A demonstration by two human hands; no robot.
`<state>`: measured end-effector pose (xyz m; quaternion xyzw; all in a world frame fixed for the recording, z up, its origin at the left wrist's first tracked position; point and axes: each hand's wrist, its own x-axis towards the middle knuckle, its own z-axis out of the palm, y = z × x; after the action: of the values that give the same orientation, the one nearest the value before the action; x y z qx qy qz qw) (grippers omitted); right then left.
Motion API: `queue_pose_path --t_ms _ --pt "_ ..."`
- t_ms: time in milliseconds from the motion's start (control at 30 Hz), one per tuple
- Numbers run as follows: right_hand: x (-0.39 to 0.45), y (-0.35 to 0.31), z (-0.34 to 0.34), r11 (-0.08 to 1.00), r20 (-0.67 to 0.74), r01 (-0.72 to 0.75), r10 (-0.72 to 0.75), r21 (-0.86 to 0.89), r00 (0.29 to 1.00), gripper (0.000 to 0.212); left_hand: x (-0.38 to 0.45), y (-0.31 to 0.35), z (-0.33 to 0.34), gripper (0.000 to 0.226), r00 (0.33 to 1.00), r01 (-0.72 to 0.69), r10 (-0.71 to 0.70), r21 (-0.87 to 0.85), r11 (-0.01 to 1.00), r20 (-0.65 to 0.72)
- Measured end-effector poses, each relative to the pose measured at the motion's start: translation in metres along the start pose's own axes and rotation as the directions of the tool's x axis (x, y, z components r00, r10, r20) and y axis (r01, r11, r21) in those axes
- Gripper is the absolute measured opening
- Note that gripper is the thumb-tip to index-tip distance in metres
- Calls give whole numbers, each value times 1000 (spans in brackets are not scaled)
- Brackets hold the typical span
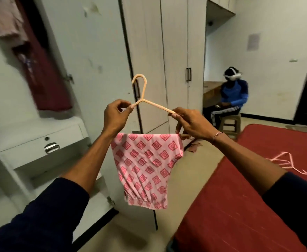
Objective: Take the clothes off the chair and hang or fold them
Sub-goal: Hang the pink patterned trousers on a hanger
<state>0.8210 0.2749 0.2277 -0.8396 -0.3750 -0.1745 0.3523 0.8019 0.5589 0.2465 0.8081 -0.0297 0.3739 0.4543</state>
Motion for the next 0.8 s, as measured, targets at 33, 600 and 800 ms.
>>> queue_pose_path --t_ms 33,600,800 --pt "13 -13 7 1000 -13 25 -25 3 1000 28 4 -8 -20 14 999 -3 5 37 999 -54" --pt "226 -174 112 949 -165 296 -311 -111 936 37 92 -64 -221 39 985 38 90 697 716 -146" --pt "307 -216 144 916 -157 331 -370 -224 916 32 144 -94 -267 36 980 66 102 766 640 -170"
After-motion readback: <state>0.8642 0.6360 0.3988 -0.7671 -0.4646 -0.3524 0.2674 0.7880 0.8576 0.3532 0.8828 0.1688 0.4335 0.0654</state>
